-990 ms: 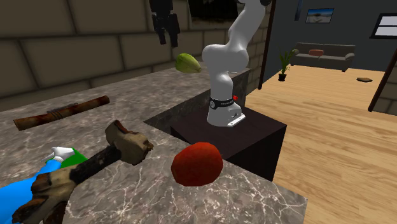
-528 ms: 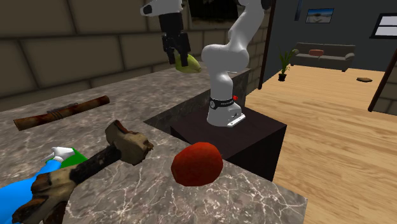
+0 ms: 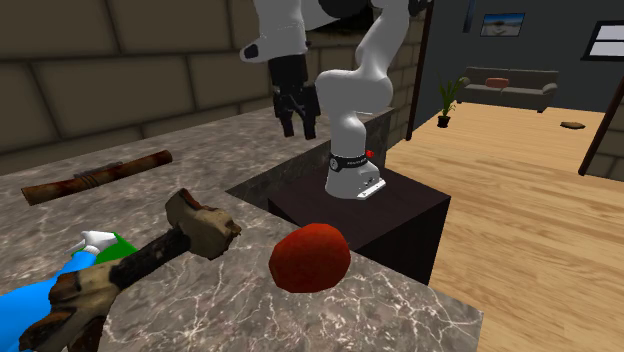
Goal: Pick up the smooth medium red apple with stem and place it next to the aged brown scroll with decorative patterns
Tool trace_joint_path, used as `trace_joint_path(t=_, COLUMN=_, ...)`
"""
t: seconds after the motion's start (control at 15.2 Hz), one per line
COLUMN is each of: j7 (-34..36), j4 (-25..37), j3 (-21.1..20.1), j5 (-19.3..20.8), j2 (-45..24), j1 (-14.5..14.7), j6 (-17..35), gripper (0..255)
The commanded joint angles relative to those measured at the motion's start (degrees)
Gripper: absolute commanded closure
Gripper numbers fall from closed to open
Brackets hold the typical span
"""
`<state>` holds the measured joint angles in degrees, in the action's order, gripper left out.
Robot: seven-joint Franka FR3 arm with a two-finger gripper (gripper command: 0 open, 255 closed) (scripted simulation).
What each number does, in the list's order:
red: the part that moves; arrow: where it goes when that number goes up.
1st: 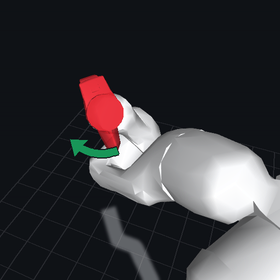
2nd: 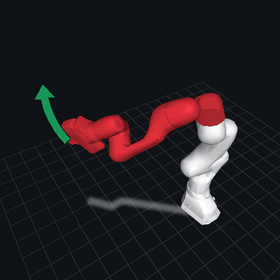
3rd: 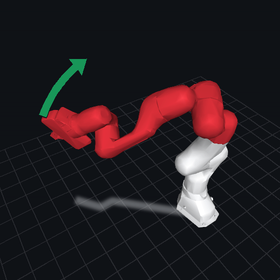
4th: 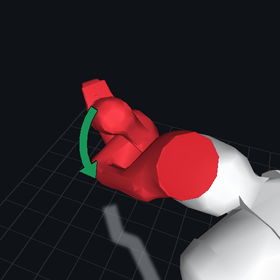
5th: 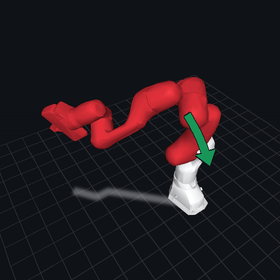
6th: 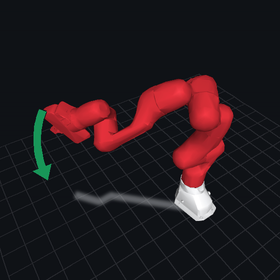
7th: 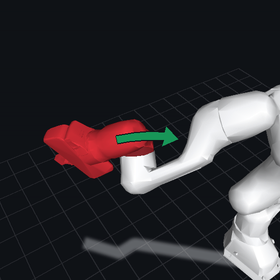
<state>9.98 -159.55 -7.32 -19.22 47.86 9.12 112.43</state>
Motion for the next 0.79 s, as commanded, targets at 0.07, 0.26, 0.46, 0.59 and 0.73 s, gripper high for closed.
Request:
trace_joint_path(t=0.07, j7=1.4, j4=-2.0, j3=-2.6, j5=-5.5, j2=-2.9, j1=3.0, j6=7.6, gripper=0)
trace_joint_path(t=0.26, j7=2.1, j4=-3.2, j3=-5.0, j5=-11.2, j2=-6.8, j1=6.3, j6=15.5, gripper=0)
trace_joint_path(t=0.46, j7=1.9, j4=-3.3, j3=-7.3, j5=-17.2, j2=-12.1, j1=9.9, j6=23.9, gripper=0)
trace_joint_path(t=0.59, j7=1.2, j4=-2.7, j3=-8.6, j5=-21.4, j2=-16.2, j1=12.4, j6=29.6, gripper=0)
trace_joint_path(t=0.73, j7=0.0, j4=-1.6, j3=-9.7, j5=-26.0, j2=-20.8, j1=14.9, j6=35.2, gripper=0)
